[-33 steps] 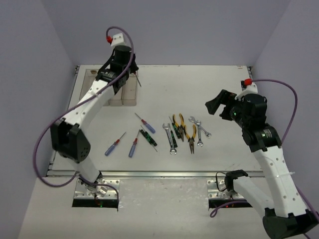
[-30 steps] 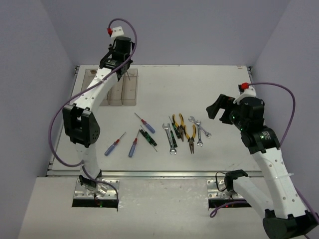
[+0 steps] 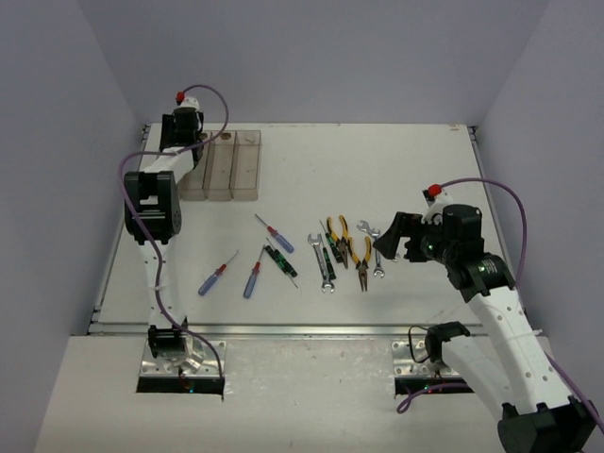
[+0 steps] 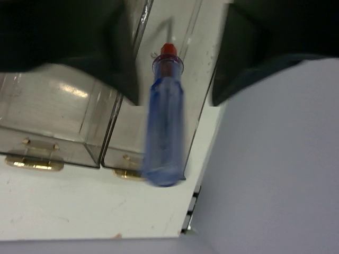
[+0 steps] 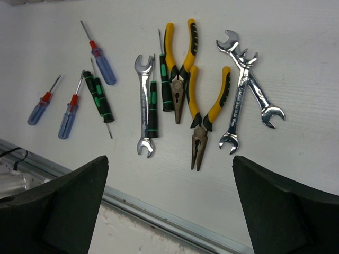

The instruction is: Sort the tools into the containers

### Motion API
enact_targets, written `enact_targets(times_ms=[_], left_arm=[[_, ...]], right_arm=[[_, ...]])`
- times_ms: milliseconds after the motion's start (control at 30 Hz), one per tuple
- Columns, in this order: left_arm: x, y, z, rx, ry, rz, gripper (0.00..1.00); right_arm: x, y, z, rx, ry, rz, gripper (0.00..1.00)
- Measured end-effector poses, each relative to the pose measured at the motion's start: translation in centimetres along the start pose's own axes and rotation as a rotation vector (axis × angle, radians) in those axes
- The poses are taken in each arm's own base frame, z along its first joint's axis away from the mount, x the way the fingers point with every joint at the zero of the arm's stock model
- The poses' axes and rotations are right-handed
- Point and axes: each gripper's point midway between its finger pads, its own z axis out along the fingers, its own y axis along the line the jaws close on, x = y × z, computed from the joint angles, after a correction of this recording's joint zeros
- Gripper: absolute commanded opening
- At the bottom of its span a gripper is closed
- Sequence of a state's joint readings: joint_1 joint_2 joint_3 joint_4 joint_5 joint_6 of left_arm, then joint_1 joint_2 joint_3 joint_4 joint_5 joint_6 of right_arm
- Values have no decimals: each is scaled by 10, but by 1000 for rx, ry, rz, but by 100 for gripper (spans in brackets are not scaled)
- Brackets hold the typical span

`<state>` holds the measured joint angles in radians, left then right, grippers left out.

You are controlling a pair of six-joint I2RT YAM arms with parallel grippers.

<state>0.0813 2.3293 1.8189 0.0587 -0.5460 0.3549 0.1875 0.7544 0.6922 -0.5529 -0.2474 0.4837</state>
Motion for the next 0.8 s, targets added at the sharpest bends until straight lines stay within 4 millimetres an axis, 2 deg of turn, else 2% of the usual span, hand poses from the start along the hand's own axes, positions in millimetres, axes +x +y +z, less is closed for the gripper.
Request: enact_targets(times_ms=[67, 200, 233, 300, 400, 467, 500, 533, 600, 667, 733, 800], left_arm=[[11, -4, 0, 3, 20, -12, 79], [2, 2, -6, 0, 11, -85, 89], [-4, 4, -10, 8, 11, -127, 97], [-20, 8, -24, 38, 17, -224, 100], [-67, 30, -68, 93, -17, -437, 100], [-107, 54, -116, 156, -73, -611, 100], [-124, 66, -147, 203, -105, -707, 100], [-136, 79, -183, 261, -138, -798, 100], [-145, 100, -253, 377, -202, -943, 100], [-142, 110, -318, 507, -285, -1053, 100], [-110, 101, -362, 596, -276, -1081, 100], [-74, 84, -393, 685, -239, -1081, 100]], right_arm=[[2, 7, -1, -38, 12, -1, 99], [5, 19, -3, -100, 31, -6, 99], [5, 23, -3, -117, 37, -8, 99], [3, 37, 1, -180, 49, -8, 98], [5, 70, 16, -308, 80, -38, 96], [20, 88, 33, -334, 153, -82, 95], [30, 98, 42, -332, 201, -110, 94], [39, 109, 53, -328, 247, -145, 92], [52, 127, 73, -305, 308, -211, 87], [59, 136, 93, -250, 352, -266, 85], [53, 146, 122, -190, 358, -324, 82], [47, 154, 155, -131, 351, -378, 80]])
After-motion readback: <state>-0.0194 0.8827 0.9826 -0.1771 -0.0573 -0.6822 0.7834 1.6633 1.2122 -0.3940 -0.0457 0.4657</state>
